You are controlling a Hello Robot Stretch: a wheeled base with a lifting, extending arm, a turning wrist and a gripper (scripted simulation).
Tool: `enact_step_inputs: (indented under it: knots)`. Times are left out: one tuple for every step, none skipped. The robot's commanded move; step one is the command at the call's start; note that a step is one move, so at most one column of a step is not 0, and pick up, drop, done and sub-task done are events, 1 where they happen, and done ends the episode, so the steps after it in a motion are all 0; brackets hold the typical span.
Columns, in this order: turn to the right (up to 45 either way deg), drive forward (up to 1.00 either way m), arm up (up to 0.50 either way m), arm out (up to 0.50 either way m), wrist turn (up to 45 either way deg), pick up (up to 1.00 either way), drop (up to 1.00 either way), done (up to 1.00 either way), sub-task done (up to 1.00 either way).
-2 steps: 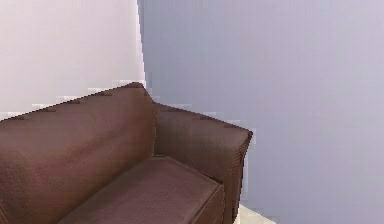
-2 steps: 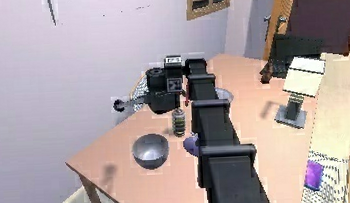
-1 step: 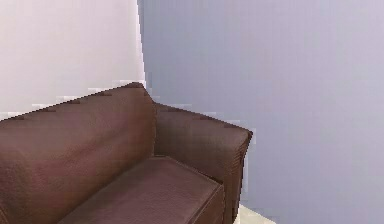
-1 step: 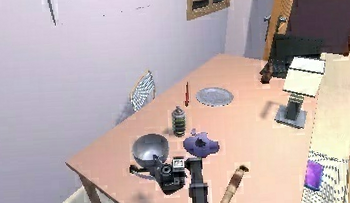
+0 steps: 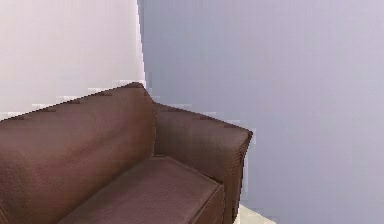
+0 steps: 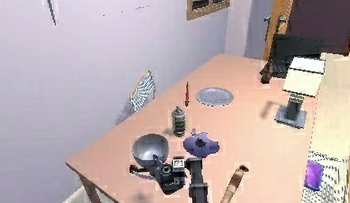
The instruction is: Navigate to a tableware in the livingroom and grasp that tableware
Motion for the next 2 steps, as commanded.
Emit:
enact_step_inputs:
  knots:
    - [0.0, 0.00, 0.10, 0.00, 0.0, 0.00, 0.00, 0.00, 0.00]
    - [0.0, 0.00, 0.00, 0.00, 0.0, 0.00, 0.00, 1.00, 0.00]
